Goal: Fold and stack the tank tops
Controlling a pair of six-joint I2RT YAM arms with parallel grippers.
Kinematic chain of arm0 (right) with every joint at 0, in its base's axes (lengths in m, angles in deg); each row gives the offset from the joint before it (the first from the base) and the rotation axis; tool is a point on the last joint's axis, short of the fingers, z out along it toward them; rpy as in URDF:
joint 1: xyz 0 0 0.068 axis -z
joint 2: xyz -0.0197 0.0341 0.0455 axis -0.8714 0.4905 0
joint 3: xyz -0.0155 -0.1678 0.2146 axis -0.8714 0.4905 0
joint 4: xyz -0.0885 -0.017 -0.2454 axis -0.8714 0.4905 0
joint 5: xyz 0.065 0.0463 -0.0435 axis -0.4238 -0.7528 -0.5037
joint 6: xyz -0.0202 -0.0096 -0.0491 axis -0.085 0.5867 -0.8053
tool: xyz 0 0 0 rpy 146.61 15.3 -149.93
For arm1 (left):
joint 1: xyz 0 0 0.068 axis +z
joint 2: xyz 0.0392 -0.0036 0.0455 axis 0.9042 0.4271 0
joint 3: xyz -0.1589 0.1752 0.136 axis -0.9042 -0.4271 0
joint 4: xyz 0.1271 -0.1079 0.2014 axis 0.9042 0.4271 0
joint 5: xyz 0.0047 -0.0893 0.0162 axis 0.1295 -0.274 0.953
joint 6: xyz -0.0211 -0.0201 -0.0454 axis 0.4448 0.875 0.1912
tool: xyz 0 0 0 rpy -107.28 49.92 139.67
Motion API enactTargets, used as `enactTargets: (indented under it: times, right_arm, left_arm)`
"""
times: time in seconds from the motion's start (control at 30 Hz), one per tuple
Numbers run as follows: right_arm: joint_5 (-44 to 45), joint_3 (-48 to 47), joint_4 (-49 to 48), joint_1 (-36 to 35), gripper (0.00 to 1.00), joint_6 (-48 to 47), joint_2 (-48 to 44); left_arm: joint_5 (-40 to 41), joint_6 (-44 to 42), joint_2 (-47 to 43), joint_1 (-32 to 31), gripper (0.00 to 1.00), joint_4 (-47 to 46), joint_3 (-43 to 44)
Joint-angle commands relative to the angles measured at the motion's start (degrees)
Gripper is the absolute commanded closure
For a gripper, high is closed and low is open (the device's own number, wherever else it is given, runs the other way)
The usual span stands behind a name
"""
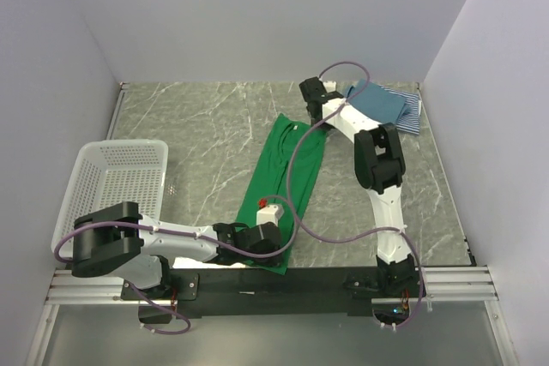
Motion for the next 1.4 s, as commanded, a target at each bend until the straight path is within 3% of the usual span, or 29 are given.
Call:
enactTargets:
  times: [0.0, 0.07, 0.17, 0.2, 0.33, 0.7, 0.83, 0.97, 1.13, 1.37]
  right_arm:
    - [4.04, -4.99, 4.02, -0.25, 1.0, -0.96, 2.78]
    - [3.87, -6.48, 5.43, -0.08, 1.0, -1.04, 4.19]
    - [3.25, -6.67, 5.61, -0.17, 0.8, -0.43, 4.2]
    - [3.16, -6.41, 5.27, -0.16, 0.69, -0.43, 3.85]
    - [2.72, -4.13, 3.07, -0.16, 0.55, -0.34, 0.78]
    - [2.38, 5.54, 1.05, -0.08, 0.52, 3.53, -15.57]
    - [-6.64, 17.1, -5.6, -1.74, 0.55, 4.5, -22.59]
    - [-8.62, 25.58, -9.94, -6.92, 0.57, 6.6, -27.44]
    - [-8.36, 30.33, -12.32, -13.52, 0.57, 9.58, -27.1]
    - [-5.02, 28.67, -11.27, -17.39, 0.57, 11.18, -21.56]
  left_arm:
    - [-2.07, -0.67, 0.21, -0.88, 0.89, 0.64, -0.53]
    - [-1.81, -0.49, -0.41, -0.88, 0.88, 0.9, -0.71]
    - [-1.37, -0.32, -1.02, -0.88, 0.85, 1.51, -0.89]
    - [-1.28, -0.32, -1.11, -0.96, 0.85, 1.6, -0.8]
    - [-1.02, -0.32, -1.73, -0.88, 0.84, 1.78, -0.8]
    - [0.83, 0.3, -5.59, -0.88, 0.84, 3.79, -0.71]
    - [2.15, 0.82, -7.17, -0.88, 0.84, 5.03, -0.71]
    - [2.68, 1.7, -7.97, -0.88, 0.84, 5.56, -1.06]
    - [2.85, 2.49, -8.06, -0.88, 0.85, 5.38, -1.41]
    - [2.68, 3.37, -8.85, -0.88, 0.85, 5.12, -2.47]
